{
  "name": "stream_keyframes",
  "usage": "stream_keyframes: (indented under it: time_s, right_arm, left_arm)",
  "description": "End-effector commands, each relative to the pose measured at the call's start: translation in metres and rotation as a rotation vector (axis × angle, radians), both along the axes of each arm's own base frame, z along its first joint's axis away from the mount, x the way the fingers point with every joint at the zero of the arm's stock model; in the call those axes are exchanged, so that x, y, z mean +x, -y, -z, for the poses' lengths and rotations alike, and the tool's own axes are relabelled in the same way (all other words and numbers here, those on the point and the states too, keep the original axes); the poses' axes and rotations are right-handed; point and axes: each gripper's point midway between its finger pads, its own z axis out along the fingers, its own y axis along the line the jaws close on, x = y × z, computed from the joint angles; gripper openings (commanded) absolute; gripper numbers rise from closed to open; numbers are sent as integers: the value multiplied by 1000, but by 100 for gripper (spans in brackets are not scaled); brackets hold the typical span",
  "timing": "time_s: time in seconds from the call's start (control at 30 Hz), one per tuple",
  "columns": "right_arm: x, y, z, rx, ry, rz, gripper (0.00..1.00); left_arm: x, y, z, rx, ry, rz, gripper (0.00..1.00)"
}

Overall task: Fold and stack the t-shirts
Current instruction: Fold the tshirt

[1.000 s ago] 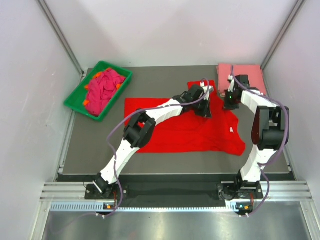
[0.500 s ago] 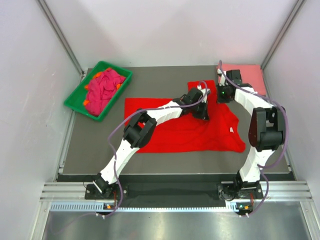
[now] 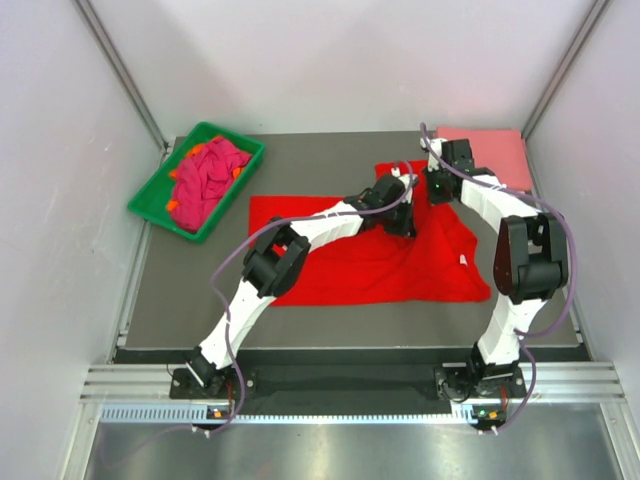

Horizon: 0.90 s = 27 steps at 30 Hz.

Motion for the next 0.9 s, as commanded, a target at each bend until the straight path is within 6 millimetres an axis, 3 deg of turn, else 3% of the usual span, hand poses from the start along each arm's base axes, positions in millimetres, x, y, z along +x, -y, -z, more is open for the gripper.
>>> stream_keyframes:
  time_s: [0.0, 0.2, 0.6, 0.87]
  right_arm:
    - [17, 0, -30, -20, 135, -8, 0]
    - [15, 2, -31, -28, 142, -4, 0]
    - [25, -13, -36, -19, 189, -65, 0]
    - [23, -9, -31, -70, 199, -94, 0]
  left_arm:
    - [5, 3, -66, -74, 96, -46, 0]
    - [5, -1, -77, -74, 117, -82, 0]
    - [3, -14, -51, 18, 85, -131, 0]
    - [12, -29, -55, 78, 131, -189, 0]
